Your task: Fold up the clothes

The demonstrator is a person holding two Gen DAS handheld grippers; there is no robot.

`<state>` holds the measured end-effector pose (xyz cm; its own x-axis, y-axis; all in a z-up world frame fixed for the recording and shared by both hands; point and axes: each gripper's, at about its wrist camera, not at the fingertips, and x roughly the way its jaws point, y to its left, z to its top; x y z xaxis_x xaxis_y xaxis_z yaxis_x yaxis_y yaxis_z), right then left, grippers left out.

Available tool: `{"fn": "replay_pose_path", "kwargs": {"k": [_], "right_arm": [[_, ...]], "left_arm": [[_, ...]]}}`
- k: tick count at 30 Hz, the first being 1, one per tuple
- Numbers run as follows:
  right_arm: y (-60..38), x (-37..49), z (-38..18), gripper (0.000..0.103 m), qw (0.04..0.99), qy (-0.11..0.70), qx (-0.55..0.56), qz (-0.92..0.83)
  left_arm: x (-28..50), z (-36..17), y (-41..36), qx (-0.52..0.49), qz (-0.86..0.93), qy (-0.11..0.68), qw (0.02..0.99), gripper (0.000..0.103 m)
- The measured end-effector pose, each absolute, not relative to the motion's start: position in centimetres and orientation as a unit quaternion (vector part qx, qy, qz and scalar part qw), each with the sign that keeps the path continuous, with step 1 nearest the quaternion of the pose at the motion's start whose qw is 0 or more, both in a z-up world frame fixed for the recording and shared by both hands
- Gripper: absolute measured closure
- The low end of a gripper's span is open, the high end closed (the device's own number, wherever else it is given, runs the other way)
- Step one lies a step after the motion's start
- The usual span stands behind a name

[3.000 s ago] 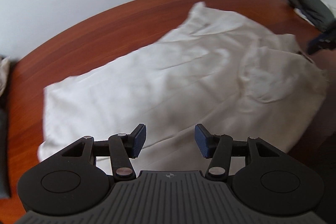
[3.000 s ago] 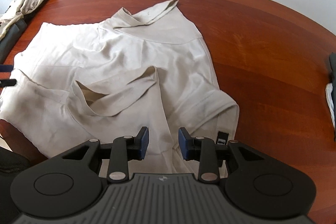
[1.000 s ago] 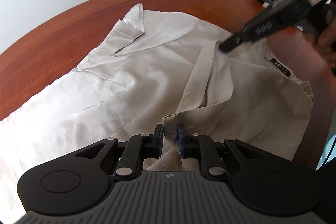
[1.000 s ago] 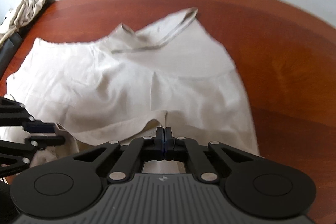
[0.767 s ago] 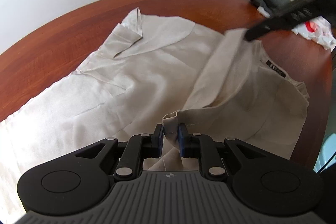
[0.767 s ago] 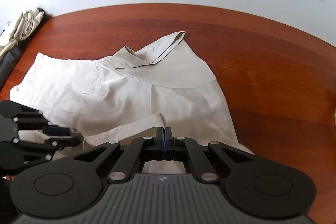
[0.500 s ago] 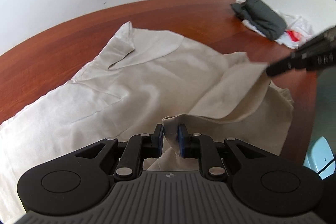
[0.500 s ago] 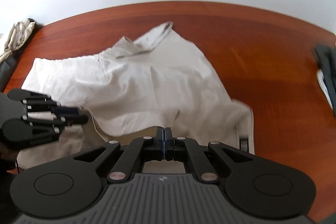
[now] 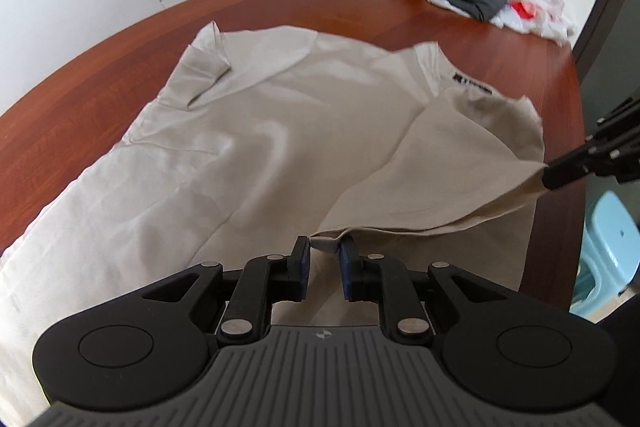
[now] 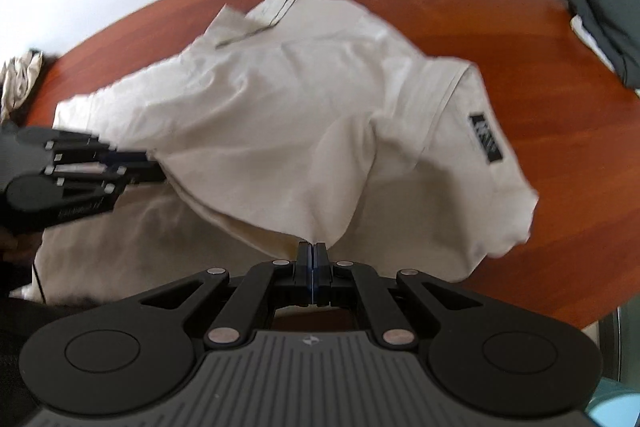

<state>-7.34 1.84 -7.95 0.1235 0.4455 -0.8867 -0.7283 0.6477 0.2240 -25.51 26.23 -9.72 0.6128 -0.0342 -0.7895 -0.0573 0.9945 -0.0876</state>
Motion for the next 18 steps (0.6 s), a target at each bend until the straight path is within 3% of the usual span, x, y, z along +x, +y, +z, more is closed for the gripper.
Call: {"fn": "replay_pose_path", "kwargs": {"k": [2, 6, 9, 18], "right_arm": [[1.7, -7.8, -8.6, 0.101, 0.733, 0.537, -0.136, 0.394], [1.4, -8.0, -9.0, 0.094, 0.735, 0.537, -0.139, 0.391], [1.3, -8.0, -8.5, 0.073, 0.732, 0.533, -0.147, 0.397], [1.7, -6.7, -6.1, 0.066, 0.722, 0.513, -0.177, 0.429]], "left_arm": [[-25.6, -9.8, 26.3, -0.05, 0.01, 0.445, 0.894, 0.062], [-26.0, -9.5, 26.8, -0.061, 0.018, 0.443, 0.894, 0.05], [-26.8, -8.8, 27.1, -0.07, 0.031, 0.434, 0.898, 0.049], [-30.6, -7.4, 28.1, -0.093, 0.115, 0.45, 0.881, 0.048]]}}
